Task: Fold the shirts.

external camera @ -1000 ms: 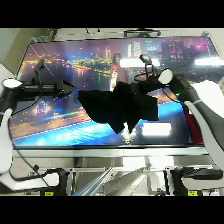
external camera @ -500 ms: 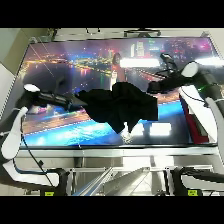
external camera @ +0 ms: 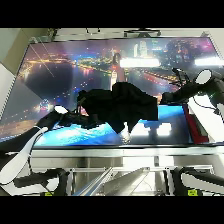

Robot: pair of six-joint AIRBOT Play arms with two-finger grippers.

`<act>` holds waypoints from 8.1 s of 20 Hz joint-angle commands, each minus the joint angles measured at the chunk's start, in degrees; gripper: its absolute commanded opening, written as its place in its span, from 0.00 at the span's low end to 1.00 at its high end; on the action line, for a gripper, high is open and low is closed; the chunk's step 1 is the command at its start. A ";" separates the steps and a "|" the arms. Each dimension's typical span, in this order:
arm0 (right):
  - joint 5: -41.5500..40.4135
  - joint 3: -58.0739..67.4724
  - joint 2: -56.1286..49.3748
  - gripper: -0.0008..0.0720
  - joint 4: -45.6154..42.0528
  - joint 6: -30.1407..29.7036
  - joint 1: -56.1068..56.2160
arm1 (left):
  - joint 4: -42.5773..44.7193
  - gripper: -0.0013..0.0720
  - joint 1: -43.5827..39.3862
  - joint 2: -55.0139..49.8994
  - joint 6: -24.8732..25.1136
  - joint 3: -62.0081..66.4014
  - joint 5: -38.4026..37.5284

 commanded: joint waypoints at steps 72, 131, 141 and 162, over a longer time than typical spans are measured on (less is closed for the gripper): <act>-10.05 36.11 26.60 0.03 14.43 -11.34 -6.56 | -6.10 0.05 45.11 22.62 4.00 77.31 -19.50; -2.67 -11.26 -2.36 0.51 5.18 -8.39 -17.44 | 34.38 0.45 37.73 14.23 -10.43 10.82 -30.47; -10.10 -16.87 -12.57 0.51 18.47 -15.04 -13.66 | 29.99 0.45 38.05 29.53 -10.40 -13.07 -20.33; -8.90 -16.85 -13.90 0.51 24.46 -19.71 -8.72 | 16.31 0.26 38.03 15.41 1.92 -17.07 -5.64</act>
